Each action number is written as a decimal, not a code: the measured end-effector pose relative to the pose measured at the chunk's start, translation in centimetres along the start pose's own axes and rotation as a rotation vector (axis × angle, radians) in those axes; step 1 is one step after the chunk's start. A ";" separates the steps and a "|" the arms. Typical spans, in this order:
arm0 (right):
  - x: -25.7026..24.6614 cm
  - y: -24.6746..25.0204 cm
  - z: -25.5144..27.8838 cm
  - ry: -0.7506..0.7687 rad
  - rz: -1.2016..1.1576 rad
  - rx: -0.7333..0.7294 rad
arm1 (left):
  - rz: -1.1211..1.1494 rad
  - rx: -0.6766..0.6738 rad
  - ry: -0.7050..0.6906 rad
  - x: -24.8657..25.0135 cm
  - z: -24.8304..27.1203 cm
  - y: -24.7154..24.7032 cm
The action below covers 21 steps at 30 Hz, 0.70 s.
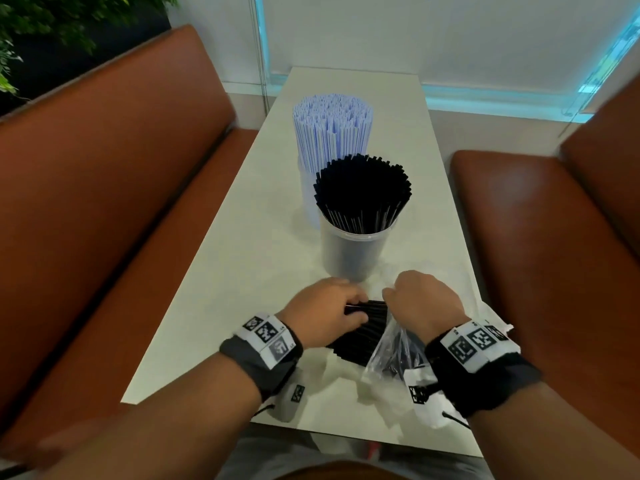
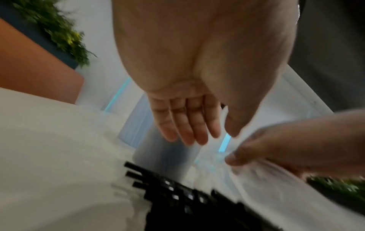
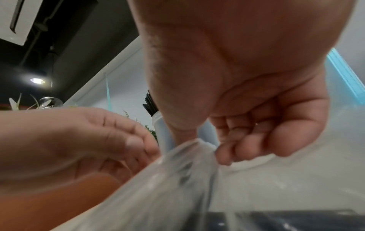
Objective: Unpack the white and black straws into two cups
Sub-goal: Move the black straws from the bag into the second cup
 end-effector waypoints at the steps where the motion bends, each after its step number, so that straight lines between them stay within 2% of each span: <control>1: 0.0 0.1 -0.2 -0.008 -0.029 0.003 | -0.026 -0.040 -0.032 0.7 -0.4 -1.1; 4: -0.3 1.0 -0.1 0.024 0.001 0.021 | -0.097 -0.093 -0.101 2.7 -1.7 -3.2; 7: -1.6 1.2 0.4 0.184 0.149 0.049 | -0.274 -0.232 -0.133 4.1 -3.0 -5.3; 11: -1.0 1.7 0.6 0.200 0.044 0.099 | -0.364 -0.273 -0.108 4.3 -4.1 -6.1; 15: 0.6 1.5 0.0 0.133 -0.094 0.095 | -0.450 -0.263 -0.114 4.5 -4.4 -6.4; 21: 0.9 1.3 0.0 0.115 -0.108 0.105 | -0.474 -0.130 -0.170 4.8 -4.4 -4.6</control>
Point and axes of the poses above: each hand's wrist, its own z-axis away from the middle knuckle, its own y-axis out of the back of the hand, x = y × z, the point moved 9 cm from there along -z, towards the middle knuckle, and after that the axes turned 2 degrees about z, right-handed, at the moved point
